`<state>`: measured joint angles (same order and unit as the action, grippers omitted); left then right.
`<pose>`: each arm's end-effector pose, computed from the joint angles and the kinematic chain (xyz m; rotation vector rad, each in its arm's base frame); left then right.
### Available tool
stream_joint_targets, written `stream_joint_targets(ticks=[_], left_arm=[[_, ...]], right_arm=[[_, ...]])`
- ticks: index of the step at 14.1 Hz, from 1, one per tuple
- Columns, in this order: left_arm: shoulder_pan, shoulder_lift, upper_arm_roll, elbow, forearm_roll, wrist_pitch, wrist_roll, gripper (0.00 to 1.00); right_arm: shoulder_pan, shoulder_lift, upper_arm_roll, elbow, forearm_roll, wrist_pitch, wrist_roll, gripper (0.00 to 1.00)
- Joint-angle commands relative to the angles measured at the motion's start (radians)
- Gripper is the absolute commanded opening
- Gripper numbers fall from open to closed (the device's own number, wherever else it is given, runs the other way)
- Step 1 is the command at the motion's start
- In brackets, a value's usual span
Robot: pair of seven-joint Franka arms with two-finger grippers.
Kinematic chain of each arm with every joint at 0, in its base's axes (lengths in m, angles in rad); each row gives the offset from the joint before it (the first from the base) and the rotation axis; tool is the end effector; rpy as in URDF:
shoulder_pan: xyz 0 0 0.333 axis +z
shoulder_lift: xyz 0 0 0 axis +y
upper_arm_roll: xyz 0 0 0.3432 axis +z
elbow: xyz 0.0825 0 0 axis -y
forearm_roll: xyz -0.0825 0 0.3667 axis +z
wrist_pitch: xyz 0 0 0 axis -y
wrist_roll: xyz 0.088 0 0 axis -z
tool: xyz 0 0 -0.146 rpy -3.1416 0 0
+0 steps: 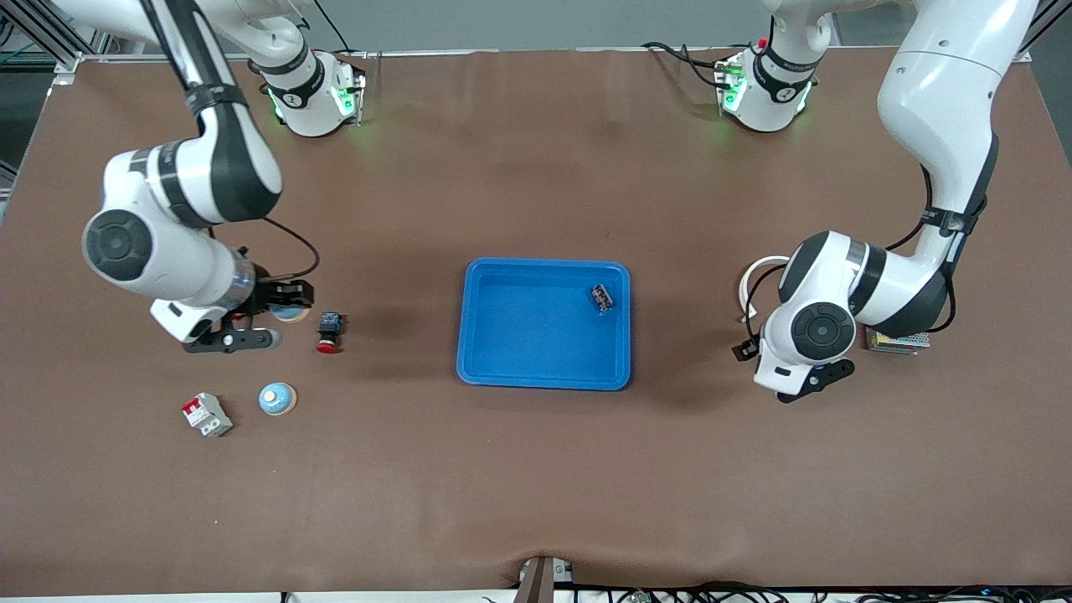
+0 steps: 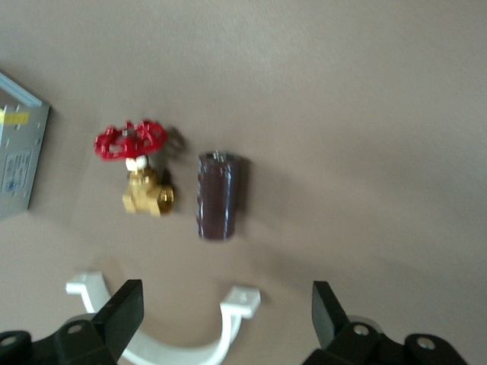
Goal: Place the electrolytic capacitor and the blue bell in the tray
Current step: 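Grasp the tall capacitor with the left gripper while the right gripper carries the bell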
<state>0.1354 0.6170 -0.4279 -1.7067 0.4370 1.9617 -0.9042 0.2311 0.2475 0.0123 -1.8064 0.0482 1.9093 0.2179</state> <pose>0.6206 -0.1190 0.2339 -2.8064 -0.5940 0.2399 0.5746 0.1477 0.3912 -3.1197 -0.0094 0.2368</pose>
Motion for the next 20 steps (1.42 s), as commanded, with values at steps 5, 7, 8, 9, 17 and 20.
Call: stream_joint_targets(ticks=[5, 7, 8, 9, 17, 20], left_arm=[[0.063, 0.024, -0.008, -0.074, 0.074, 0.108, -0.004, 0.68], [0.066, 0.042, -0.008, -0.074, 0.077, 0.111, -0.002, 0.58], [0.067, 0.047, -0.008, -0.074, 0.091, 0.117, -0.002, 0.54], [0.067, 0.053, -0.008, -0.073, 0.097, 0.118, -0.002, 0.51], [0.076, 0.072, -0.008, -0.070, 0.097, 0.135, -0.002, 0.14], [0.075, 0.060, -0.012, -0.067, 0.095, 0.126, -0.005, 0.00]], right_arm=[[0.195, 0.084, -0.009, 0.119, 0.142, 0.042, 0.375, 0.46], [0.258, 0.116, -0.011, 0.118, 0.141, 0.104, 0.473, 0.46], [0.295, 0.134, -0.011, 0.116, 0.134, 0.143, 0.520, 0.46], [0.328, 0.156, -0.011, 0.116, 0.130, 0.177, 0.564, 0.46], [0.481, 0.315, -0.015, 0.108, 0.065, 0.396, 0.779, 0.46], [0.488, 0.337, -0.018, 0.108, 0.052, 0.415, 0.785, 0.46]])
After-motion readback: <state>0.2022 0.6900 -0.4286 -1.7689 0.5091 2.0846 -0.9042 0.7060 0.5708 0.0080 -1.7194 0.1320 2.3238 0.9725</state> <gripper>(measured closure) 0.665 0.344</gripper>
